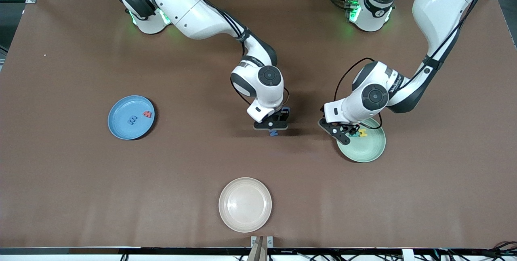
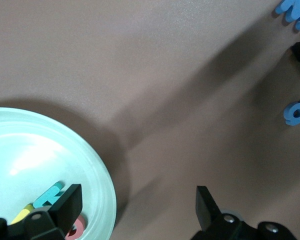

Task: Sort upper and lower case letters into plates
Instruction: 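Close the right gripper on the yellow u letter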

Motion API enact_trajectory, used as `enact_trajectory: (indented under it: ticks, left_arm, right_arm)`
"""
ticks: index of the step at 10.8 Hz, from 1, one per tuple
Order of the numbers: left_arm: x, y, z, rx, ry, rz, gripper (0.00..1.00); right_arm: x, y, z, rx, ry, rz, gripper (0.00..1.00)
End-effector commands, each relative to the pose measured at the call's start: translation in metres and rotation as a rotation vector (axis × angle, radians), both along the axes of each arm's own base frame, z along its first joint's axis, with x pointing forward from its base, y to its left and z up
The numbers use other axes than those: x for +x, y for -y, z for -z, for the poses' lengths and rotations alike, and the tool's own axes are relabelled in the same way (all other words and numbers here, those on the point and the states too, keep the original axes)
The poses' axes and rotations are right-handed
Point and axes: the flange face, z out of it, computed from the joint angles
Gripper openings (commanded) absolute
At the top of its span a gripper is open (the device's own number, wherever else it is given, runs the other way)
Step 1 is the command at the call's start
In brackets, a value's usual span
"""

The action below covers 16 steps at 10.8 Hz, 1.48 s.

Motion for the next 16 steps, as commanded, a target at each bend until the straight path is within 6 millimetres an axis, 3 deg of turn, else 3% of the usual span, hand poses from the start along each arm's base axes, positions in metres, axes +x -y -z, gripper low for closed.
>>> enact_trajectory:
  ticks: [1,5,7,10,11,12,16]
  left_arm:
    - [-0.001,-0.002,-0.002,0.014,0.009,0.024,1.00]
    - [-0.001,-0.001,-0.001,0.015,0.007,0.012,1.00]
    - [-0.001,0.000,-0.001,0.013,0.006,0.006,1.00]
    - [-0.008,0.019,0.000,0.022,-0.001,-0.069,1.00]
    - [-0.013,0.029,0.000,0.025,-0.001,-0.081,1.00]
    - [-0.014,0.035,-0.001,0.024,-0.002,-0.090,1.00]
    - [-0.013,0.036,0.000,0.024,-0.003,-0.111,1.00]
  right_arm:
    - [0.005,-0.007,0.003,0.001,0.013,-0.008,0.45]
    - [0.005,-0.007,0.006,0.001,0.010,-0.006,0.35]
    - [0.004,-0.008,0.006,0.000,0.010,-0.008,0.25]
    - [0.006,-0.006,0.002,0.000,0.011,-0.007,0.21]
    - [0.007,-0.006,0.000,0.003,0.013,-0.001,0.09]
    - [0.007,-0.006,-0.004,0.007,0.010,0.003,0.05]
    - [0.020,0.005,-0.053,0.027,-0.008,0.042,0.00]
